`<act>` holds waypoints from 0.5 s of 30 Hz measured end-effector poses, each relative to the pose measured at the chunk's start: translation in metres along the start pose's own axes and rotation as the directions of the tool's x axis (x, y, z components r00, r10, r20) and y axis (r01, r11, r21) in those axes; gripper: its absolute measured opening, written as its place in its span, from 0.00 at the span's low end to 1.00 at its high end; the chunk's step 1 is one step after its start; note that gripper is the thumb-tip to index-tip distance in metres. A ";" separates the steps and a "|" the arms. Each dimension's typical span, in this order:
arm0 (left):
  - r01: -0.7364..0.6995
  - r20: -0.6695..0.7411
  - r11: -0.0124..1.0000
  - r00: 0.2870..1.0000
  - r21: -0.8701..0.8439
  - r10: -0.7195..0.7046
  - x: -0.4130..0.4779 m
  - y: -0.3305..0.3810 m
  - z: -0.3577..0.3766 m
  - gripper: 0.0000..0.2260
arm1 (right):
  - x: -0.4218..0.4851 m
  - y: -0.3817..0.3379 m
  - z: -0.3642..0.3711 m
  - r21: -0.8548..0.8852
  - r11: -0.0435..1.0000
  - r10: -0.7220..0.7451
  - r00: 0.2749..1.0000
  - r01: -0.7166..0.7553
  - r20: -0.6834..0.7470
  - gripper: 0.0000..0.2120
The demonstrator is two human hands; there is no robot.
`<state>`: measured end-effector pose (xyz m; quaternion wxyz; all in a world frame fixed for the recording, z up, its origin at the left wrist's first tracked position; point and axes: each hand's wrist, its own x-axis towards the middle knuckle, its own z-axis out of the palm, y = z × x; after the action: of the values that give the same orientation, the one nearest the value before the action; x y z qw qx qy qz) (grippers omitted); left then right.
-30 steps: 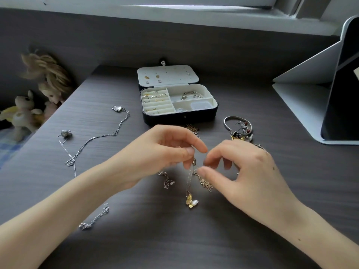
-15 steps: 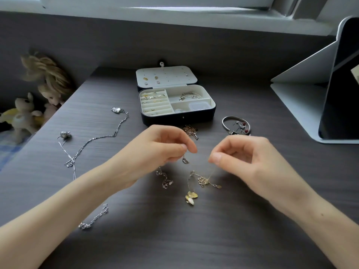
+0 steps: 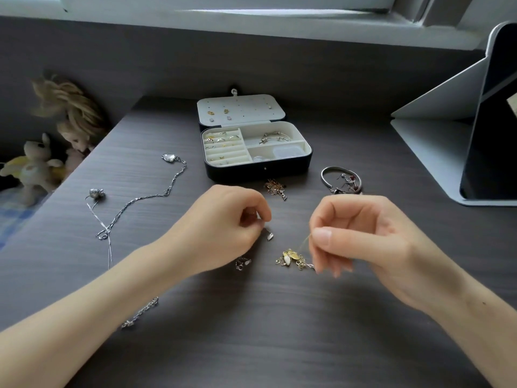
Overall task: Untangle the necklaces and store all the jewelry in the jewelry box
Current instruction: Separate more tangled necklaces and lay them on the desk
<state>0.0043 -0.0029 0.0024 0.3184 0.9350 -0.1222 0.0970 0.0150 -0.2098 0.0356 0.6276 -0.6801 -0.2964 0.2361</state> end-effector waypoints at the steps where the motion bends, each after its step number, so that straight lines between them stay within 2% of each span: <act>1: -0.013 -0.015 1.000 1.000 0.017 0.013 0.000 -0.001 0.000 0.06 | -0.001 -0.001 0.000 -0.007 1.000 -0.002 0.999 0.002 0.039 0.04; 3: -0.009 -0.039 1.000 0.999 -0.015 0.009 0.001 -0.001 -0.002 0.08 | -0.003 -0.001 0.001 -0.065 0.998 -0.003 0.997 0.008 0.081 0.06; 4: 0.001 -0.048 0.998 0.999 -0.056 -0.003 0.001 0.001 -0.003 0.08 | -0.003 0.001 0.002 -0.213 0.975 -0.044 0.996 0.059 0.071 0.08; 5: 0.015 -0.050 0.994 0.999 -0.109 -0.021 0.002 0.002 -0.005 0.08 | -0.003 0.005 0.003 -0.447 0.885 -0.130 0.991 0.134 0.042 0.10; 6: 0.029 -0.041 0.985 0.998 -0.171 -0.036 0.003 0.004 -0.007 0.08 | -0.001 0.011 0.006 -0.669 0.719 -0.240 0.971 0.189 0.017 0.12; 7: 0.037 -0.024 0.971 0.999 -0.236 -0.044 0.003 0.006 -0.009 0.09 | 0.000 0.016 0.009 -0.806 0.563 -0.332 0.943 0.184 -0.017 0.14; 8: 0.040 0.000 0.955 0.999 -0.295 -0.042 0.004 0.007 -0.010 0.09 | 0.002 0.019 0.012 -0.863 0.485 -0.389 0.919 0.141 -0.069 0.14; 9: 0.038 0.026 0.939 0.999 -0.341 -0.031 0.004 0.008 -0.012 0.09 | 0.003 0.020 0.014 -0.873 0.478 -0.418 0.899 0.097 -0.128 0.14; 11: 0.025 0.074 0.915 0.997 -0.403 0.006 0.003 0.012 -0.016 0.09 | 0.006 0.020 0.017 -0.841 0.539 -0.395 0.896 0.049 -0.201 0.15; 13: 0.006 0.103 0.902 0.994 -0.432 0.042 0.001 0.017 -0.020 0.07 | 0.009 0.018 0.019 -0.787 0.615 -0.313 0.929 0.040 -0.198 0.18; 15: 0.004 0.104 0.879 0.993 -0.476 0.052 0.000 0.023 -0.025 0.06 | 0.013 0.016 0.022 -0.717 0.696 -0.222 0.957 0.022 -0.186 0.16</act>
<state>-0.0050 -0.0048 0.0352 0.5294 0.8307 -0.1716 0.0144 0.0103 -0.1854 0.0183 0.3654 -0.8719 -0.3247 -0.0289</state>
